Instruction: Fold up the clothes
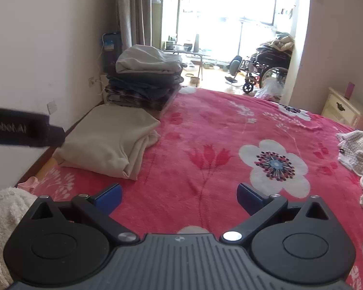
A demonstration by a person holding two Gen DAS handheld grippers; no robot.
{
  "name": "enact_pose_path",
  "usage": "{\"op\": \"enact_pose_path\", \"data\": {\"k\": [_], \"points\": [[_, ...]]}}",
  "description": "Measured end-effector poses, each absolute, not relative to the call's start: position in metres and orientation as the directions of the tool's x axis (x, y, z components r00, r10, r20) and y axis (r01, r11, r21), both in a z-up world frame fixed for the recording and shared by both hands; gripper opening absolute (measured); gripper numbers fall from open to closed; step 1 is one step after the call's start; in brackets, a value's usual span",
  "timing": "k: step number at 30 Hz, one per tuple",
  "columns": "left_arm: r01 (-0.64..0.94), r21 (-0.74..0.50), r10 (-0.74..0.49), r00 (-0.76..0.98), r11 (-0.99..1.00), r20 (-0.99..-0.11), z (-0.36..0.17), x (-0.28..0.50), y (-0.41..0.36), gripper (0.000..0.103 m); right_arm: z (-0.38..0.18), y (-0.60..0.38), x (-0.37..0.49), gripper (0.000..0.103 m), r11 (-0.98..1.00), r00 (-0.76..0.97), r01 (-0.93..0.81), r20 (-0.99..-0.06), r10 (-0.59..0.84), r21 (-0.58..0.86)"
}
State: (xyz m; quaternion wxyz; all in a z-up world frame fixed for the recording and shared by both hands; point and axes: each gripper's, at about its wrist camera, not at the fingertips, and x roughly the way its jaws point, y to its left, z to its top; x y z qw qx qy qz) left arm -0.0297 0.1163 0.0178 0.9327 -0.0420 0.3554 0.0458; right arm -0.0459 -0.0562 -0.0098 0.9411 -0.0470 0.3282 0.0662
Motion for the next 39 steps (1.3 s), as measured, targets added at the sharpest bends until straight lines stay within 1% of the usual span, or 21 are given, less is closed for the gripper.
{"op": "enact_pose_path", "data": {"k": [4,7,20,39], "points": [[-0.114,-0.010,0.079,0.749,0.993,-0.657,0.014,-0.029,0.113,0.103,-0.011,-0.057,-0.046,0.103,0.988,0.766,-0.150,-0.636,0.091,-0.040],[-0.109,0.001,0.081,0.738,0.994,-0.670,0.012,-0.027,0.112,0.103,-0.011,-0.056,-0.045,0.103,0.988,0.757,-0.149,-0.647,0.094,-0.031],[-0.133,-0.017,0.083,0.707,0.991,-0.702,0.002,-0.027,0.120,0.103,-0.017,-0.047,-0.038,0.103,0.989,0.714,-0.146,-0.694,0.093,-0.018],[-0.138,-0.016,0.086,0.696,0.990,-0.713,0.000,-0.029,0.121,0.103,-0.020,-0.046,-0.037,0.103,0.991,0.705,-0.132,-0.705,0.074,-0.028]]}}
